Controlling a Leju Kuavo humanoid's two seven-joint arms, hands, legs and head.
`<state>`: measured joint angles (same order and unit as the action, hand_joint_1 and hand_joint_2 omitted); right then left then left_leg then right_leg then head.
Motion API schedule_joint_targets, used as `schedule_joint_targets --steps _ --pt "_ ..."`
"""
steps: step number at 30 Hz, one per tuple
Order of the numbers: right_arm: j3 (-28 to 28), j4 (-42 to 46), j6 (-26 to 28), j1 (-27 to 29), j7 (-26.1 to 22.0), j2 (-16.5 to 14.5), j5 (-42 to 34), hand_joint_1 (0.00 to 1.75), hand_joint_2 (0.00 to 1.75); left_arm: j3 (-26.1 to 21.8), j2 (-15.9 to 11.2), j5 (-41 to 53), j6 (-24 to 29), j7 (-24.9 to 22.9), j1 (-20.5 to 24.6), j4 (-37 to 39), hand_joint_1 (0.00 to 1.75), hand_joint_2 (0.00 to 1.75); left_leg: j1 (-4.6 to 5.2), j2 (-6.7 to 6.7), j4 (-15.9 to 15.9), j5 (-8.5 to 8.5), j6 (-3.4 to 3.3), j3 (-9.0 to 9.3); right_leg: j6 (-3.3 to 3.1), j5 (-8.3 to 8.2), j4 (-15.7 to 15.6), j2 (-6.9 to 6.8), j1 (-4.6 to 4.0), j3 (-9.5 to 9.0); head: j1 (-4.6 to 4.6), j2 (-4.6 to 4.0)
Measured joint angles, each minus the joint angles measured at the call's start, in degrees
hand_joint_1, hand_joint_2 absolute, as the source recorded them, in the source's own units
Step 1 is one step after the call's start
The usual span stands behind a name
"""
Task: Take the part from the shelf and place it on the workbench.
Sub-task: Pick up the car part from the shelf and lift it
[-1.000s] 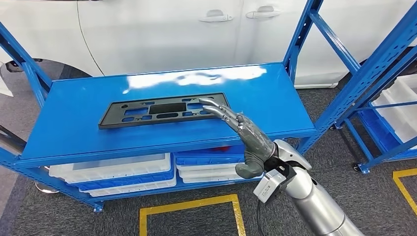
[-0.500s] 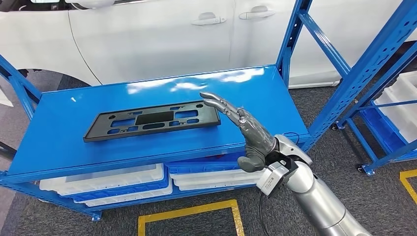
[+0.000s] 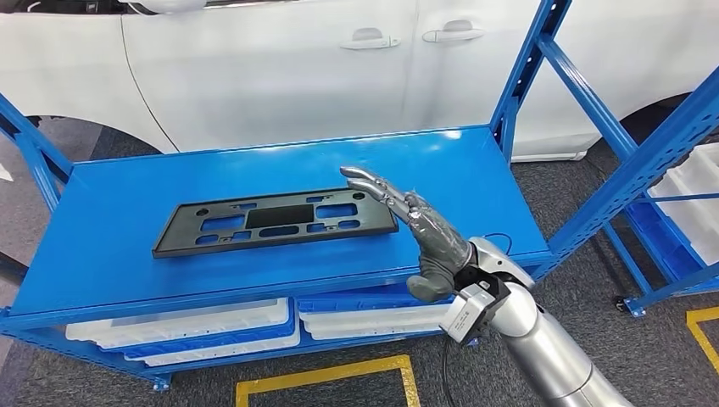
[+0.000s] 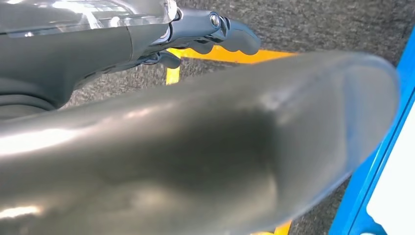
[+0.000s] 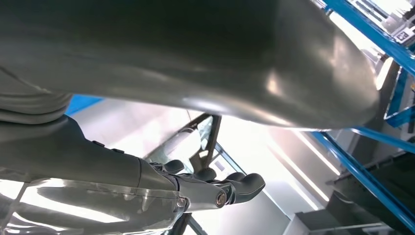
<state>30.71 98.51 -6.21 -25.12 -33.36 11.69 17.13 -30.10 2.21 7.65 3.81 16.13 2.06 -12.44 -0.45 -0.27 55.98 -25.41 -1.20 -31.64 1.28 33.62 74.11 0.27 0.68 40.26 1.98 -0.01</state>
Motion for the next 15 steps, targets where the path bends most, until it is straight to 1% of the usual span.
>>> schedule_joint_targets --steps 1,2,3,4,5,6,7,9,10,11,12,13,14,15 --pt "0.1 -0.1 0.0 0.1 0.0 0.1 -0.1 0.0 0.0 0.0 0.0 0.1 0.0 0.0 -0.1 0.0 0.0 0.0 -0.02 -0.05 0.1 -0.34 0.09 0.37 0.08 -1.63 -0.9 -0.02 0.13 0.24 -0.01 -0.01" --pt "0.1 -0.2 -0.1 0.2 0.0 0.2 -0.2 0.0 0.0 0.0 0.1 0.2 0.0 0.0 -0.1 0.0 0.0 0.0 -0.05 -0.1 0.2 -0.75 0.24 0.82 0.09 -4.15 -4.0 -0.07 0.25 -0.69 -0.02 0.0" --pt "0.2 -0.2 -0.4 0.2 -0.1 0.3 -0.4 0.0 0.0 0.0 0.1 0.4 0.0 0.0 -0.1 0.0 0.0 0.0 -0.08 -0.14 0.4 -1.23 0.47 1.25 0.03 -6.69 -8.2 -0.17 0.34 -2.23 -0.03 0.0" --pt "0.3 -0.2 -0.7 0.2 -0.1 0.4 -0.5 0.0 0.0 0.0 0.2 0.5 0.0 -0.1 -0.1 0.0 0.0 0.0 0.0 -0.2 0.6 -1.73 0.8 1.5 -0.12 -8.34 -12.0 -0.24 0.29 -3.77 -0.04 0.0" --pt "0.4 -0.3 -1.0 0.2 -0.1 0.4 -0.3 0.0 0.0 0.0 0.2 0.7 -0.1 -0.1 -0.1 0.0 0.0 0.0 0.08 -0.25 0.8 -2.13 1.13 1.62 -0.4 -9.15 -14.6 -0.28 0.24 -4.83 -0.02 0.01" --pt "0.7 -0.3 -1.2 0.2 -0.2 0.5 0.4 0.0 0.0 0.0 0.2 0.9 -0.1 -0.1 0.0 0.0 0.0 0.0 0.17 -0.29 0.8 -2.43 1.49 1.64 -0.75 -9.14 -15.7 -0.29 0.13 -5.33 -0.01 0.0" --pt "1.0 -0.5 -1.1 0.3 -0.4 0.5 1.3 0.0 0.0 0.0 0.2 1.0 -0.2 -0.1 0.0 0.0 0.0 0.0 0.24 -0.34 0.8 -2.6 1.84 1.65 -1.15 -8.79 -15.8 -0.25 -0.02 -5.46 0.01 -0.01" --pt "1.8 -0.6 -0.9 0.3 -1.0 0.8 3.2 0.0 0.0 0.0 0.2 1.2 -0.3 -0.1 0.1 0.0 0.0 0.0 0.13 -0.29 0.9 -3.0 2.46 1.87 -1.96 -8.57 -16.0 -0.33 0.04 -5.72 0.05 0.0" --pt "2.1 -0.7 -0.8 0.4 -1.3 0.8 3.8 0.0 0.0 0.0 0.2 1.2 -0.3 0.0 0.1 0.0 0.0 0.0 0.07 -0.23 1.8 -3.54 2.77 1.59 -2.34 -8.44 -16.1 -0.48 0.09 -5.97 0.12 0.01" --pt "2.5 -0.7 -0.7 0.5 -1.5 0.8 4.1 0.0 0.0 0.0 0.2 1.2 -0.4 0.1 0.1 0.0 0.0 0.0 0.0 -0.15 4.2 -4.69 3.05 0.53 -2.69 -8.28 -16.3 -0.72 0.15 -6.29 0.18 0.01" --pt "2.9 -0.8 -0.7 0.7 -1.8 0.9 4.4 0.0 0.0 0.0 0.2 1.2 -0.5 0.2 0.1 0.0 0.0 0.0 -0.06 -0.08 7.8 -6.24 3.3 -1.37 -2.96 -8.03 -16.3 -0.99 0.11 -6.57 0.23 0.0" --pt "3.2 -0.9 -0.6 0.9 -1.9 0.9 4.5 0.0 0.0 0.0 0.2 1.2 -0.6 0.3 0.0 0.0 0.0 0.0 -0.09 -0.07 12.3 -7.9 3.48 -3.92 -3.15 -7.73 -16.3 -1.24 0.01 -6.84 0.27 0.0" --pt "3.5 -1.0 -0.6 1.1 -2.0 0.9 4.7 0.0 0.0 0.0 0.2 1.1 -0.7 0.4 -0.1 0.0 0.0 0.0 -0.11 -0.07 16.4 -9.12 3.59 -6.49 -3.24 -7.42 -16.3 -1.43 -0.09 -7.13 0.26 0.0" --pt "3.8 -1.1 -0.6 1.3 -2.0 0.9 4.8 0.0 0.0 0.0 0.2 1.1 -0.7 0.4 -0.2 0.0 0.0 0.0 -0.11 -0.07 18.9 -9.24 3.6 -8.36 -3.28 -7.1 -16.3 -1.52 -0.19 -7.48 0.26 0.0"
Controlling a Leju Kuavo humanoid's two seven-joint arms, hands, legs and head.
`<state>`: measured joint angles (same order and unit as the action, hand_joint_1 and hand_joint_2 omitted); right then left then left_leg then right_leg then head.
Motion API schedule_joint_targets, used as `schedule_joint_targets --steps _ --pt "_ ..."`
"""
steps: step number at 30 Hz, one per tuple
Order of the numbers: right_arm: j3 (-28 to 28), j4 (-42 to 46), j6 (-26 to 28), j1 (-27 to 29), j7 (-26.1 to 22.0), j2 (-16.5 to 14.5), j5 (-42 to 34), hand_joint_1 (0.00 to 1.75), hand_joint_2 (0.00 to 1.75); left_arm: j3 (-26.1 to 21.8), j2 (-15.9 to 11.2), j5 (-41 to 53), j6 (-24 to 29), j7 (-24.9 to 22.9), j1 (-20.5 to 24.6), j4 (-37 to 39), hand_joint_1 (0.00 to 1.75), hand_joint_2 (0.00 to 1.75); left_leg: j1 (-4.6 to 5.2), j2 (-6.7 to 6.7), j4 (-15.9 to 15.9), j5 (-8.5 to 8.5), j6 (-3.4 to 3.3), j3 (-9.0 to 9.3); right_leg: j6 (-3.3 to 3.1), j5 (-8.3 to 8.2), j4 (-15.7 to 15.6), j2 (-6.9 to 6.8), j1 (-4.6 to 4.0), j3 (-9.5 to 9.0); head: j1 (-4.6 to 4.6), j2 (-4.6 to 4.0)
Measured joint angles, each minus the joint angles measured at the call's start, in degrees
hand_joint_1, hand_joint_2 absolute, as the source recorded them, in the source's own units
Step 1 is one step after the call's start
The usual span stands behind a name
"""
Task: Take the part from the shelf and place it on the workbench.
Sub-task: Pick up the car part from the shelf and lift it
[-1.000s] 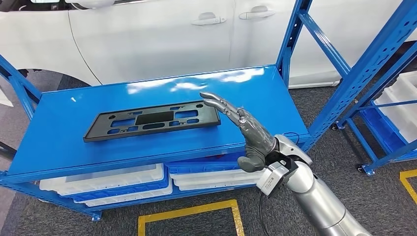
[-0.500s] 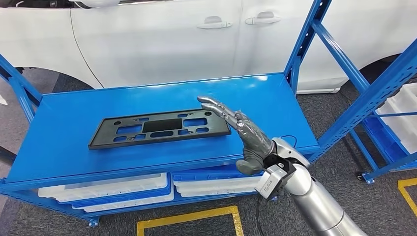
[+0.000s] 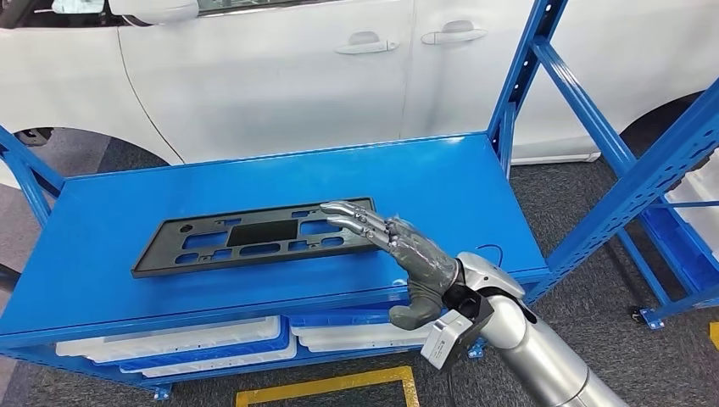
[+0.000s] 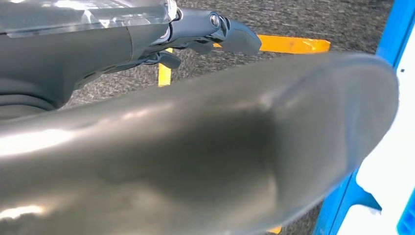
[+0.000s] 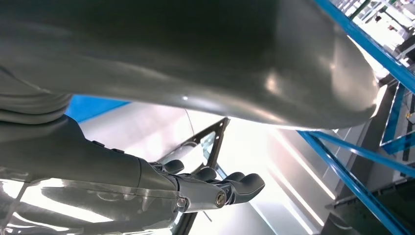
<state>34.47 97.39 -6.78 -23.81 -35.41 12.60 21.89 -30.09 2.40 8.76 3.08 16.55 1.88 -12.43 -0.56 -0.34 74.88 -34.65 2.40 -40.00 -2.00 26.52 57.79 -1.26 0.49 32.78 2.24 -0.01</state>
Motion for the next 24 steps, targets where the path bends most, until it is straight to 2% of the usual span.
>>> schedule_joint_targets --steps 1,2,4,5,6,8,10,11,12,14,15,16,17,18,19,20,21,24 --pt "0.2 -0.1 0.0 0.1 0.0 0.0 0.1 0.0 0.0 0.0 0.0 0.0 -0.1 0.0 -0.2 0.0 0.0 0.0 0.0 0.0 0.2 1.12 -0.1 -0.79 0.0 0.33 0.0 -0.04 -0.09 -0.42 0.0 0.0" --pt "0.3 -0.1 0.0 0.2 0.0 0.0 0.1 0.0 0.0 0.0 0.0 0.0 -0.1 0.1 -0.3 0.0 0.0 0.0 0.01 0.02 -2.1 3.42 -0.32 -0.3 0.01 0.69 0.0 -0.05 -0.18 -0.95 -0.01 -0.01" --pt "0.6 -0.2 -0.2 0.2 0.0 0.0 0.0 0.0 0.0 0.0 0.0 0.0 -0.1 0.3 -0.5 0.0 0.0 0.0 0.25 0.29 -10.6 8.74 -1.21 2.82 0.11 1.45 -0.1 -0.07 -0.32 -2.05 -0.05 -0.01" --pt "0.8 -0.3 -0.4 0.2 0.2 0.0 -0.1 0.0 0.0 0.0 0.0 0.1 -0.1 0.3 -0.4 0.0 0.0 0.0 0.49 0.49 -14.2 10.27 -1.7 4.3 0.27 1.76 -0.1 -0.02 -0.39 -2.37 -0.05 -0.01" --pt "1.0 -0.3 -0.6 0.2 0.4 0.0 -0.3 0.0 0.0 0.0 -0.1 0.2 -0.1 0.3 -0.4 0.0 0.0 0.0 0.75 0.69 -16.3 10.82 -2.08 5.15 0.5 1.96 -0.1 0.0 -0.42 -2.48 -0.09 -0.01" --pt "1.3 -0.4 -1.1 0.1 0.9 0.0 -0.8 0.0 0.0 0.0 -0.1 0.3 0.0 0.3 -0.3 0.0 0.0 0.0 1.08 0.72 -17.4 10.37 -2.59 5.54 1.14 2.17 -0.3 0.0 -0.4 -2.54 -0.09 0.01" --pt "1.4 -0.3 -1.4 0.0 1.4 0.0 -1.5 0.0 0.0 0.0 0.0 0.5 0.0 0.2 -0.3 0.0 0.0 0.0 0.72 0.53 -18.2 10.36 -3.06 6.35 1.76 2.72 -0.1 0.11 -0.37 -2.85 -0.16 0.0" --pt "1.5 -0.3 -1.5 -0.1 1.6 0.0 -1.8 0.0 0.0 0.0 0.0 0.6 0.0 0.1 -0.3 0.0 0.0 0.0 0.5 0.43 -18.7 10.36 -3.31 6.94 2.03 3.57 1.5 0.33 -0.37 -2.31 -0.28 0.0" --pt "1.5 -0.4 -1.4 -0.1 1.7 0.0 -2.1 0.0 0.0 0.0 0.1 0.7 0.0 0.1 -0.2 0.0 0.0 0.0 0.32 0.35 -19.1 10.29 -3.54 7.48 2.26 4.84 4.3 0.59 -0.28 -0.94 -0.4 0.0" --pt "1.7 -0.5 -1.5 0.2 2.1 0.0 -2.7 0.0 0.0 0.0 0.1 0.8 -0.1 0.1 -0.1 0.0 0.0 0.0 0.36 0.1 -19.2 9.84 -3.83 8.01 2.66 7.58 12.1 0.93 -0.01 3.71 -0.55 0.0" --pt "1.9 -0.7 -1.7 0.4 2.3 0.0 -3.3 0.0 0.44 0.0 0.1 0.9 -0.1 0.1 0.0 0.0 0.0 0.0 0.36 -0.09 -19.2 9.54 -3.83 8.25 2.84 7.97 15.0 0.96 0.14 5.85 -0.56 0.0" --pt "2.1 -0.9 -2.1 0.6 2.6 0.0 -3.9 0.0 0.87 0.0 0.1 0.9 -0.1 0.1 -0.1 0.0 0.0 0.0 0.35 -0.3 -19.1 9.22 -3.77 8.57 2.98 7.17 15.9 0.97 0.28 7.09 -0.57 0.0" --pt "2.3 -1.2 -2.5 0.7 3.0 -0.1 -4.6 0.0 1.31 0.0 0.2 0.9 0.0 0.1 -0.1 0.1 0.0 0.0 0.33 -0.53 -19.0 8.82 -3.65 8.99 3.06 5.2 14.5 0.98 0.41 7.24 -0.6 0.0" --pt "2.6 -1.5 -2.8 0.7 3.6 -0.2 -5.0 0.0 1.75 -0.1 0.3 0.9 0.0 0.1 -0.2 0.1 0.0 0.0 0.3 -0.74 -18.8 8.37 -3.47 9.48 3.06 2.38 11.0 0.98 0.53 6.22 -0.62 0.0" --pt "2.9 -2.1 -2.8 0.7 4.4 -0.3 -4.9 0.0 1.75 -0.1 0.4 1.0 0.2 0.1 -0.2 0.1 0.0 0.0 0.29 -0.89 -18.6 7.9 -3.23 9.85 2.96 0.03 7.1 1.04 0.6 4.75 -0.66 0.0" --pt "3.4 -2.7 -2.4 0.5 5.4 -0.6 -4.3 0.0 1.75 -0.2 0.4 0.9 0.4 0.1 -0.1 0.1 0.0 0.0 0.34 -1.01 -18.4 7.43 -2.9 10.03 2.78 -1.51 3.6 1.12 0.56 3.44 -0.69 0.0" --pt "4.0 -3.5 -1.8 0.3 6.5 -1.1 -3.1 0.0 1.75 -0.3 0.5 0.9 0.6 0.1 0.0 0.1 0.0 0.0 0.39 -1.07 -18.2 7.1 -2.58 10.05 2.53 -2.14 1.5 1.21 0.49 2.65 -0.68 -0.01" --pt "6.4 -6.7 2.0 -0.7 9.4 -2.9 1.8 0.0 1.75 -0.7 0.6 1.0 1.0 0.1 0.2 0.1 0.0 0.0 0.38 -1.06 -18.3 6.51 -1.51 10.07 1.44 -1.59 0.6 1.41 0.19 2.3 -0.64 -0.01"
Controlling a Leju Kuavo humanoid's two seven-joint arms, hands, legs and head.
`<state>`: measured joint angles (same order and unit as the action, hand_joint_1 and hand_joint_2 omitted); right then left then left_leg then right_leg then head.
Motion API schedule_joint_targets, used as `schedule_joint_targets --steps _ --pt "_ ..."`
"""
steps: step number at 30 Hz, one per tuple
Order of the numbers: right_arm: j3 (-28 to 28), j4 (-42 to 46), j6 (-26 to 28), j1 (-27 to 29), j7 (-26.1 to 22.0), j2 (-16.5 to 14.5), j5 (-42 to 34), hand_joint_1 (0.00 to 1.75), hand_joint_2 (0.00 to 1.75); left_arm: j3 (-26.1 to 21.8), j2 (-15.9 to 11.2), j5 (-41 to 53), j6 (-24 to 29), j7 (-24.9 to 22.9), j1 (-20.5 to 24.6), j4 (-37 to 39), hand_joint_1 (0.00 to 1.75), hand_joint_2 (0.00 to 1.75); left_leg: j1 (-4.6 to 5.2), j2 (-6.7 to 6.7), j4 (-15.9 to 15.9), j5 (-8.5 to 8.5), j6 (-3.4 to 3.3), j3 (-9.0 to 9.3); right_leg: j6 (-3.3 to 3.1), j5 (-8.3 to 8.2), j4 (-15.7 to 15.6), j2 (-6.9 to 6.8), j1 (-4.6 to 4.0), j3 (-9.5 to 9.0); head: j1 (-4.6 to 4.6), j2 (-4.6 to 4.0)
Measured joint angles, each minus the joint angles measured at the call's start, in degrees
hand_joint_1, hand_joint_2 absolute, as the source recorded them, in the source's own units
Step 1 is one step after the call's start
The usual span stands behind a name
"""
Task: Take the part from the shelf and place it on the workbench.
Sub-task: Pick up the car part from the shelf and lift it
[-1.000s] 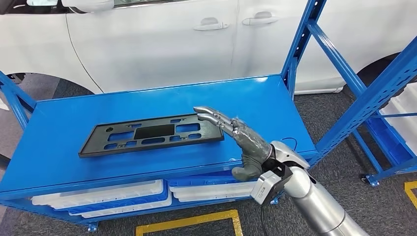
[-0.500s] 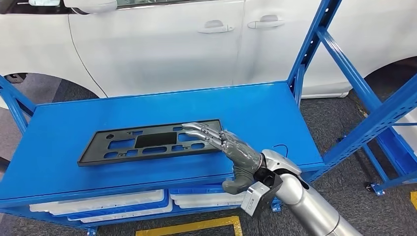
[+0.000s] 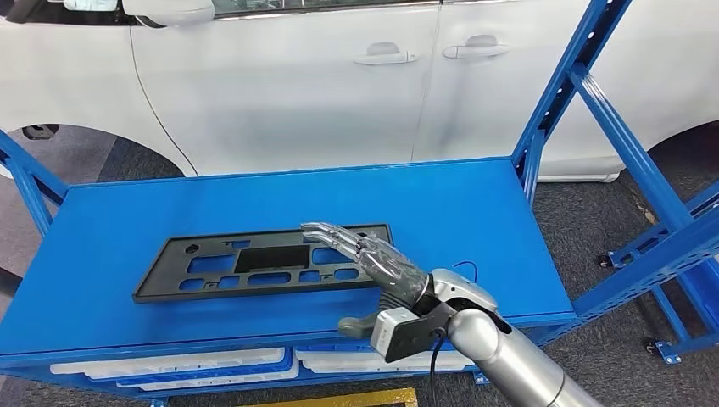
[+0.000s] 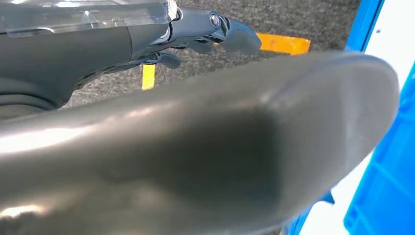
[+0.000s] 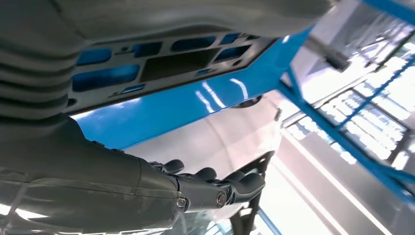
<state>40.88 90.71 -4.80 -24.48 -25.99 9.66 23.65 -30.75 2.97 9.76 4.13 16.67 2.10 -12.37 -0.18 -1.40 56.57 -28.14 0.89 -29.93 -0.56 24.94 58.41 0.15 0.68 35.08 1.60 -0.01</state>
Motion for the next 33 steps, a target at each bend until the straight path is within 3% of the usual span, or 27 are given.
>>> schedule_joint_targets --steps 2,3,5,6,7,8,9,10,12,13,17,19,21,22,23,24,25,27,28,31,33 --pt "1.8 -2.3 2.8 -1.2 1.1 -1.5 3.4 0.0 1.75 -0.3 0.2 0.2 0.2 0.1 0.1 0.0 0.0 0.0 -0.12 0.25 1.2 -1.02 0.68 -0.12 -0.72 0.19 -0.4 -0.04 0.14 -0.53 0.07 0.0" --pt "2.8 -3.5 4.2 -1.8 1.6 -2.2 5.3 0.0 1.75 -0.5 0.2 0.3 0.3 0.2 0.1 0.0 0.0 0.0 -0.2 0.44 3.5 -2.26 1.01 -1.11 -1.01 0.29 -0.6 -0.11 0.23 -0.83 0.11 0.0" --pt "5.2 -6.3 6.8 -3.2 2.6 -3.7 9.2 0.0 1.75 -0.6 0.3 0.8 0.6 0.3 0.2 0.0 0.0 0.0 -0.36 0.81 11.4 -5.59 1.51 -5.32 -1.41 0.6 -0.7 -0.24 0.14 -1.15 0.21 -0.01" --pt "6.5 -7.8 8.0 -3.7 3.1 -4.4 11.0 0.0 1.75 -0.7 0.3 1.0 0.7 0.3 0.1 0.0 0.0 0.0 -0.42 0.9 15.2 -6.68 1.65 -7.65 -1.49 0.77 -0.7 -0.25 0.05 -1.28 0.2 -0.01" --pt "7.8 -9.1 9.1 -4.1 3.5 -5.0 12.6 0.0 1.75 -0.7 0.3 1.2 0.7 0.3 0.1 0.0 0.0 0.0 -0.44 0.95 17.2 -6.63 1.67 -9.21 -1.53 0.97 -0.7 -0.25 -0.02 -1.49 0.2 -0.01" --pt "9.0 -10.3 10.1 -4.3 3.8 -5.6 13.9 0.0 1.75 -0.7 0.3 1.3 0.7 0.3 0.0 0.0 0.0 0.0 -0.43 0.96 16.9 -5.34 1.59 -9.65 -1.52 1.21 -0.7 -0.25 -0.09 -1.81 0.21 -0.01" --pt "10.0 -11.2 11.0 -4.4 4.0 -6.1 15.1 0.0 1.75 -0.7 0.3 1.4 0.7 0.3 -0.1 0.0 0.0 0.0 -0.43 0.97 14.1 -2.96 1.39 -8.82 -1.5 1.48 -0.7 -0.24 -0.15 -2.25 0.2 -0.01" --pt "10.9 -12.1 12.0 -4.5 4.2 -6.6 16.2 0.0 1.75 -0.7 0.3 1.5 0.7 0.4 -0.1 0.0 0.0 0.0 -0.39 1.03 9.8 -0.16 1.05 -7.2 -1.44 1.79 -0.7 -0.25 -0.21 -2.72 0.2 -0.01" --pt "12.4 -13.3 13.8 -4.8 4.6 -7.3 18.3 0.0 1.75 -0.7 0.3 1.6 0.7 0.4 -0.1 0.0 0.0 0.0 -0.12 1.17 2.7 3.0 0.31 -4.21 -1.13 2.25 -0.7 -0.25 -0.46 -3.32 0.17 -0.01" --pt "13.1 -13.8 14.6 -4.9 4.9 -7.5 19.4 0.0 1.75 -0.7 0.3 1.7 0.7 0.5 -0.1 0.0 0.0 0.0 0.02 1.19 1.1 3.33 0.01 -3.54 -0.9 2.37 -0.8 -0.27 -0.54 -3.38 0.15 -0.01" --pt "15.1 -15.3 16.4 -4.9 5.5 -7.9 21.8 0.0 1.75 -0.8 0.4 1.8 0.7 0.5 -0.2 0.0 0.0 0.0 -0.13 1.12 0.0 3.24 -0.98 -2.97 0.23 3.19 -0.1 -0.31 -0.5 -3.11 0.12 -0.01" --pt "15.8 -15.7 16.7 -4.8 5.6 -8.0 22.3 0.0 1.75 -0.8 0.5 1.9 0.7 0.6 -0.2 0.0 0.0 0.0 -0.37 1.16 -0.6 3.37 -1.52 -2.57 0.7 5.96 5.1 -0.25 -0.42 -0.63 0.07 0.0" --pt "16.5 -16.3 16.9 -4.6 5.8 -8.0 22.6 0.0 1.75 -0.8 0.5 2.0 0.6 0.7 -0.2 0.0 0.0 0.0 -0.34 1.12 -0.5 3.23 -1.79 -2.52 0.99 9.08 13.2 -0.23 -0.33 3.75 0.06 0.0" --pt "16.9 -16.6 17.0 -4.4 5.8 -8.0 23.0 0.0 1.75 -0.8 0.5 2.0 0.6 0.7 -0.2 0.0 0.0 0.0 -0.32 1.08 -0.5 3.12 -1.82 -2.48 1.09 9.4 15.7 -0.23 -0.29 5.34 0.07 0.01" --pt "17.2 -16.9 17.1 -4.4 5.9 -8.0 23.4 0.0 1.75 -0.8 0.5 2.1 0.6 0.7 -0.3 0.0 0.0 0.0 -0.32 1.02 -0.4 2.98 -1.79 -2.39 1.12 8.57 16.0 -0.23 -0.26 5.88 0.07 0.01" --pt "17.5 -17.1 17.3 -4.3 6.0 -8.0 23.9 0.0 1.75 -0.8 0.6 2.1 0.6 0.7 -0.3 0.0 0.0 0.0 -0.32 0.95 -0.2 2.8 -1.71 -2.25 1.08 6.68 13.9 -0.24 -0.23 5.22 0.06 0.0" --pt "17.8 -17.3 17.5 -4.4 6.1 -8.0 24.5 0.0 1.75 -0.8 0.6 2.1 0.6 0.7 -0.4 0.0 0.0 0.0 -0.32 0.86 0.0 2.55 -1.57 -2.09 0.97 4.18 9.9 -0.24 -0.19 3.55 0.05 0.01" --pt "18.4 -17.7 18.2 -4.6 6.4 -8.1 25.8 0.0 1.75 -0.8 0.7 2.2 0.6 0.8 -0.3 0.0 0.0 0.0 -0.16 0.72 0.5 2.0 -1.09 -2.05 0.5 1.17 2.5 -0.21 -0.25 0.3 0.08 0.0" --pt "18.7 -18.0 18.6 -4.7 6.6 -8.2 26.6 0.0 1.75 -0.9 0.7 2.2 0.6 0.9 -0.3 0.0 0.0 0.0 -0.07 0.68 0.7 1.8 -0.79 -2.11 0.22 0.7 0.7 -0.18 -0.34 -0.48 0.1 0.01" --pt "19.7 -19.2 20.4 -4.8 7.3 -8.8 29.1 0.0 1.75 -1.1 0.7 2.4 0.8 1.0 -0.3 0.0 0.0 0.0 -0.1 0.7 0.8 1.51 0.19 -2.1 -0.67 0.74 -0.1 -0.12 -0.52 -0.68 0.11 0.01" --pt "20.4 -20.2 21.9 -5.1 7.9 -9.7 30.9 0.0 1.75 -1.2 0.8 2.6 0.9 1.2 -0.2 0.0 0.0 0.0 -0.22 0.85 2.9 -0.04 0.86 -2.92 -1.27 0.63 -0.5 -0.19 -0.26 -0.99 0.2 0.01"
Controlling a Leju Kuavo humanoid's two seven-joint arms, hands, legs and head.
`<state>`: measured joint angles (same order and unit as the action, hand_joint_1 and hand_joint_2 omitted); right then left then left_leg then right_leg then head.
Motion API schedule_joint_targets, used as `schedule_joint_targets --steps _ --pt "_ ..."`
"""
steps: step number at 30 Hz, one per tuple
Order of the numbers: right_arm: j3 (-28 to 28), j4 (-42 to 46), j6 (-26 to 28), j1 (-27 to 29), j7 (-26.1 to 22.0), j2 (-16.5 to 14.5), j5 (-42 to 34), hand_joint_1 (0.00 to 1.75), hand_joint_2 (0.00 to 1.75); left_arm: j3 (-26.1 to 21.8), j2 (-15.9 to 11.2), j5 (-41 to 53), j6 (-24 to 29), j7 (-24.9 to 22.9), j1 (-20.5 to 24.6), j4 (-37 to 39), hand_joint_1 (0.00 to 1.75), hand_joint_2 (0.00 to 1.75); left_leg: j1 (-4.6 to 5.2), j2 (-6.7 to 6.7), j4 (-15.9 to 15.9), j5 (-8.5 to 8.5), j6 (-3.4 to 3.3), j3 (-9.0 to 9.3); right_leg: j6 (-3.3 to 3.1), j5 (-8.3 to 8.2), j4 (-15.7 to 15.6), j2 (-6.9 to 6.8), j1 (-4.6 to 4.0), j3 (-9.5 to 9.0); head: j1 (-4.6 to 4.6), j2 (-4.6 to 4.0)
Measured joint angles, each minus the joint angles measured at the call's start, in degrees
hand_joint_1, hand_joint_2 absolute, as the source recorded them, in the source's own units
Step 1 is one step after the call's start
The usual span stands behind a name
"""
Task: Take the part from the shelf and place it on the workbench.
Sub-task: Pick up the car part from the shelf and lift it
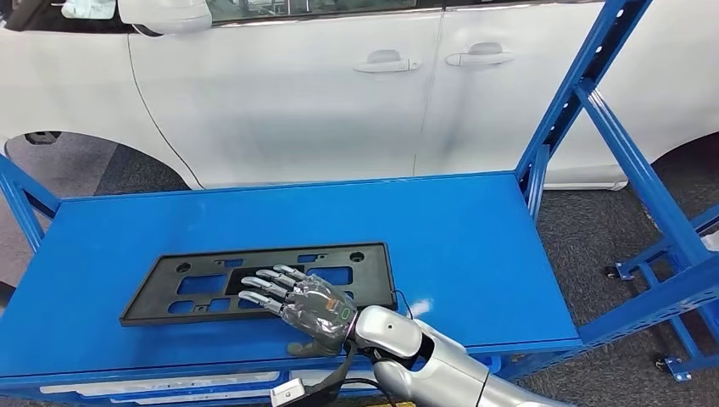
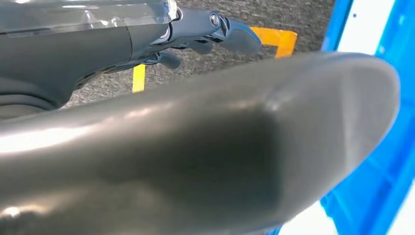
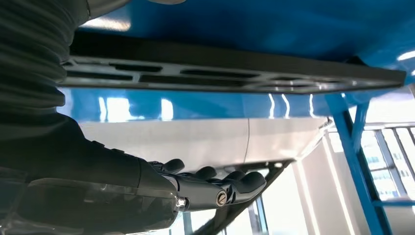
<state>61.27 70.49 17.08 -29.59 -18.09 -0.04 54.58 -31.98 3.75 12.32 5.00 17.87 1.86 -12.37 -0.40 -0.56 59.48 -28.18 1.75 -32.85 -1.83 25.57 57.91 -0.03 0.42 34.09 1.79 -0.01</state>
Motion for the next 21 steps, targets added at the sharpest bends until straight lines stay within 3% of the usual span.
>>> schedule_joint_targets --steps 3,4,5,6,8,10,13,15,16,19,20,21 --pt "1.3 -2.2 2.2 -0.3 0.6 -1.8 2.2 0.0 1.75 -0.5 0.1 0.2 0.1 0.1 0.0 0.0 0.0 0.0 -0.24 0.15 10.7 -5.07 0.77 -5.15 -0.42 0.07 -0.1 -0.11 0.05 -0.16 0.18 -0.02" --pt "1.7 -3.0 2.7 -0.3 0.8 -2.2 2.7 0.0 1.75 -0.7 0.1 0.3 0.2 0.1 -0.1 0.0 0.0 0.0 -0.29 0.16 13.7 -5.89 0.89 -6.75 -0.47 0.12 -0.1 -0.13 0.0 -0.19 0.17 -0.02" --pt "2.0 -3.8 3.2 -0.4 0.9 -2.7 3.2 0.0 1.75 -0.8 0.1 0.5 0.2 0.1 -0.2 0.0 0.0 0.0 -0.29 0.17 14.7 -5.61 0.9 -7.44 -0.5 0.16 -0.1 -0.13 -0.04 -0.24 0.17 -0.02" --pt "2.3 -4.6 3.6 -0.5 1.2 -3.2 3.6 0.0 1.75 -0.9 0.1 0.6 0.1 0.2 -0.2 0.0 0.0 0.0 -0.29 0.18 13.2 -4.15 0.83 -6.89 -0.5 0.22 -0.1 -0.09 -0.07 -0.35 0.18 -0.02" --pt "2.8 -6.2 4.1 -0.9 1.9 -4.6 4.5 0.0 1.75 -0.9 0.1 1.0 0.0 0.3 -0.2 0.0 0.0 0.0 -0.25 0.23 5.1 0.17 0.4 -3.14 -0.36 0.4 -0.1 0.0 -0.12 -0.7 0.16 -0.02" --pt "3.3 -8.3 4.6 -1.6 2.9 -6.3 5.7 0.0 1.75 -0.9 0.1 1.4 -0.1 0.3 0.0 0.0 0.0 0.0 0.05 0.28 -1.3 2.34 -0.25 -0.13 0.04 0.53 -0.1 0.04 -0.26 -0.8 0.14 -0.01" --pt "4.1 -12.1 5.3 -2.3 4.3 -8.9 7.4 0.0 1.75 -0.9 0.1 1.8 -0.2 0.3 0.1 0.0 0.0 0.0 0.24 0.18 -2.8 2.5 -1.13 0.48 0.9 0.55 -0.2 0.02 -0.39 -0.77 0.12 -0.01" --pt "4.5 -14.9 5.9 -2.6 4.7 -10.6 8.4 0.0 1.75 -0.9 0.1 2.1 -0.3 0.3 0.2 0.0 0.0 0.0 -0.05 0.23 -3.4 2.86 -1.78 0.82 1.43 1.68 1.2 0.03 -0.41 -0.27 0.07 -0.01" --pt "4.6 -16.5 6.1 -2.8 5.0 -11.5 8.8 0.0 1.75 -0.9 0.2 2.2 -0.3 0.2 0.2 0.0 0.0 0.0 -0.2 0.27 -3.7 3.02 -2.06 0.97 1.62 3.15 3.7 0.04 -0.39 0.81 0.06 -0.01" --pt "5.3 -21.1 6.6 -3.2 5.8 -13.6 9.9 0.0 1.75 -0.9 0.2 2.4 -0.3 0.0 0.3 0.0 0.0 0.0 -0.14 0.28 -3.7 2.99 -2.39 0.99 1.93 8.07 15.0 0.04 -0.14 6.24 0.03 -0.01" --pt "5.6 -22.6 6.7 -3.2 6.2 -14.3 10.2 0.0 1.75 -0.9 0.2 2.5 -0.3 -0.3 0.3 0.0 0.0 0.0 -0.13 0.25 -3.7 2.93 -2.39 1.01 1.96 8.13 16.6 0.04 -0.11 7.13 0.02 -0.01" --pt "5.7 -24.0 6.8 -3.3 6.5 -15.0 10.5 0.0 1.75 -0.9 0.2 2.5 -0.2 -0.6 0.3 0.0 0.0 0.0 -0.13 0.21 -3.6 2.85 -2.33 1.07 1.92 7.08 15.9 0.04 -0.1 6.92 0.02 -0.01"
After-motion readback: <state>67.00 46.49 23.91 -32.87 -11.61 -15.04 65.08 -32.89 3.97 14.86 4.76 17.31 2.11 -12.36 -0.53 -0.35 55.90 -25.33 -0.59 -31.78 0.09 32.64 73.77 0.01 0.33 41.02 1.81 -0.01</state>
